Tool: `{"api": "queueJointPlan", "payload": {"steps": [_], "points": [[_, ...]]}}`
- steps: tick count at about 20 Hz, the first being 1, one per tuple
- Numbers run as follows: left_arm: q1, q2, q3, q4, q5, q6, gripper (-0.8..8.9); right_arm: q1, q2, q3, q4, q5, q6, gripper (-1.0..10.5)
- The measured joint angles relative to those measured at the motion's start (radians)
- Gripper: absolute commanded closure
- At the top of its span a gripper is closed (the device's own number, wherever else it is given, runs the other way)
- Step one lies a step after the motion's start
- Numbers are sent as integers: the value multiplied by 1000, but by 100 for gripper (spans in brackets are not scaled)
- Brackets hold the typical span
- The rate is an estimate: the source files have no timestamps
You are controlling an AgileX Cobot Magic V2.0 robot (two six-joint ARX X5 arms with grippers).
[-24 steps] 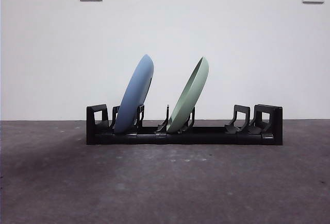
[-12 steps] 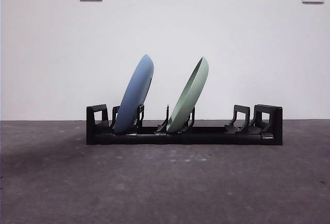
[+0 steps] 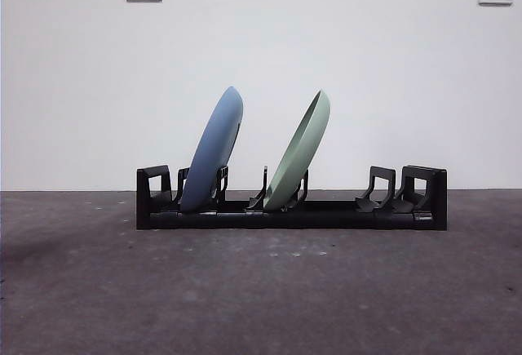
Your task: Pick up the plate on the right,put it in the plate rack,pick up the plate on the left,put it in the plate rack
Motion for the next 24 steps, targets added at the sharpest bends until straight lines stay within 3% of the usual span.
{"api": "queueJointPlan", "payload": {"steps": [4,10,18,24], "points": [[19,-132,-202,6,0,-49,817,0,3,0,0,5,0,945],[51,-286,-347,5,0,-134,817,0,3,0,0,6,0,945],[93,-298,-401,-23,1,-248,817,0,3,0,0,6,0,945],[93,-286,-401,-22,6,-259,817,0,3,0,0,6,0,945]]}}
